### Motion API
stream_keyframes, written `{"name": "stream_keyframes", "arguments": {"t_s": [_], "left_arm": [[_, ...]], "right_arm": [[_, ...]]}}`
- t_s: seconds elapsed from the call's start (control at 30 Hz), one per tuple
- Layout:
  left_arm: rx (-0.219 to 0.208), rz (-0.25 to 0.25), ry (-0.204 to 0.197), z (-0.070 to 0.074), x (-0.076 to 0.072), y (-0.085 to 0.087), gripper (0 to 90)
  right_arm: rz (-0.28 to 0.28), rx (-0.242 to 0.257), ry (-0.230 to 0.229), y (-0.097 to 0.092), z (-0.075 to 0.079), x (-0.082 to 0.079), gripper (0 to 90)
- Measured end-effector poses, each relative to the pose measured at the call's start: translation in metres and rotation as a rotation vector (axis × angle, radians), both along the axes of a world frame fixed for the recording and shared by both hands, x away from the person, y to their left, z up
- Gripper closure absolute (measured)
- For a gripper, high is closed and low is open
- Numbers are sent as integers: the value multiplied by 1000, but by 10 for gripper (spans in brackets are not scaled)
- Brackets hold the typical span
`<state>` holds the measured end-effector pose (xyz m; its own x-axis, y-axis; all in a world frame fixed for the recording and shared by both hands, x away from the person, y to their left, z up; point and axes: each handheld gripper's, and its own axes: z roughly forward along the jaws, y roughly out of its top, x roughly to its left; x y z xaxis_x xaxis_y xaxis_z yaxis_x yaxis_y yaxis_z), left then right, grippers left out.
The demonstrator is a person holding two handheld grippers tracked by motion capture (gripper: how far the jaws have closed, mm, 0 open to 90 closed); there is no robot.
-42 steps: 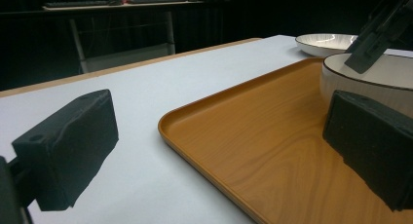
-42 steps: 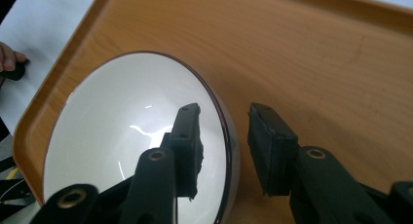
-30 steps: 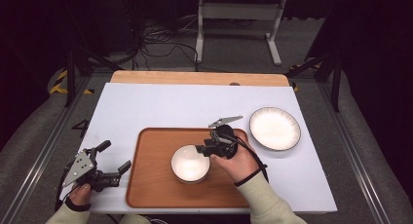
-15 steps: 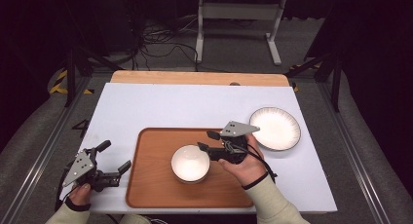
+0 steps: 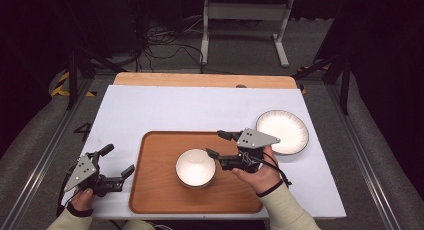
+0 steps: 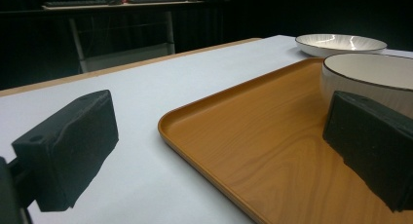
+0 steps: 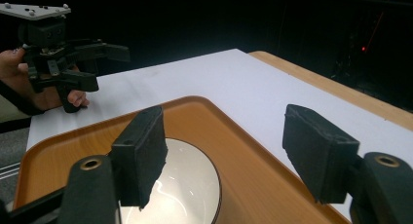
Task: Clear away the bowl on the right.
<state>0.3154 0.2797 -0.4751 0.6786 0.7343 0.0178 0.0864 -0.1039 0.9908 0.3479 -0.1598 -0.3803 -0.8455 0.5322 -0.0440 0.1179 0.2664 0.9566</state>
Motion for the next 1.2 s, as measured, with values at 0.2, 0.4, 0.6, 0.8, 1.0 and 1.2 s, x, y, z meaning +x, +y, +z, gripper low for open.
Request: {"name": "stream_keyframes", "arguments": {"t_s": [0.2,0.4,0.6,0.8,1.0,1.2], "left_arm": [[-1,0,1,0,0,0,2],[-1,0,1,0,0,0,2],[0,0,0,0,0,0,3],[0,1,0,0,0,0,3],[0,1,0,0,0,0,2],[-1,0,1,0,0,0,2]], "right_arm": [[7,11,-34,-7,-2,-3,290],[-6,43,-72,-22,-4,-5,271],[-36,45,-89,-39,-6,-8,256],[-64,47,-90,-54,-8,-11,245],[-91,43,-97,-66,-8,-15,235],[-114,49,-103,-76,-9,-17,223]]}}
